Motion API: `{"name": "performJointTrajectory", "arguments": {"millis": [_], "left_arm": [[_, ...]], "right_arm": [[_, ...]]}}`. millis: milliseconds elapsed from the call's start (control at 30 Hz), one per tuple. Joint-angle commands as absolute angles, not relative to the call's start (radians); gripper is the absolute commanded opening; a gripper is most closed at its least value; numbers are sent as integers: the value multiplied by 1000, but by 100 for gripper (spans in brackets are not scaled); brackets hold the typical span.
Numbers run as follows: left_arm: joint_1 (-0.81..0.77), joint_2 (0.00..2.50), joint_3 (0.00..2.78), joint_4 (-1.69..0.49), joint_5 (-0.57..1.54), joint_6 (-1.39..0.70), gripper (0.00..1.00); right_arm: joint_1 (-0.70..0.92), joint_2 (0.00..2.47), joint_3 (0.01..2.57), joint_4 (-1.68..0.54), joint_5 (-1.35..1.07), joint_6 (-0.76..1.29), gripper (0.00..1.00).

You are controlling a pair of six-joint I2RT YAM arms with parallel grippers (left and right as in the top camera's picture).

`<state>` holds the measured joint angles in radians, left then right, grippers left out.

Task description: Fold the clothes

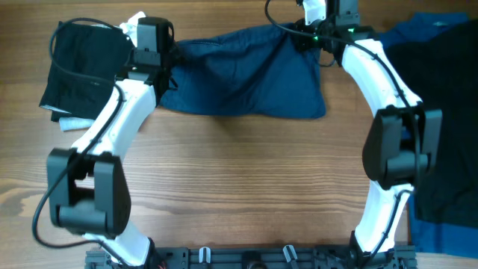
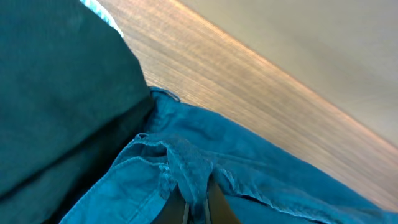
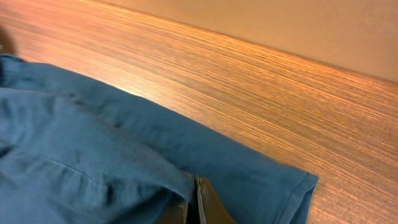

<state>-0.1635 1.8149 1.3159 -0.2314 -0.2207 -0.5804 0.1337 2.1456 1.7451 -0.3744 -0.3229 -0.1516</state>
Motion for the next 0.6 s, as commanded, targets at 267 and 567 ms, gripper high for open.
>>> {"name": "performJointTrajectory", "arguments": {"millis": [267, 567], "left_arm": [[-91, 1987, 1342, -127, -274, -589, 4], [-88, 2076, 1342, -54, -191, -588, 8]], "right_arm": [[130, 2349, 1767, -190, -228, -165, 4], [130, 2413, 1767, -167, -179, -165, 4]]}}
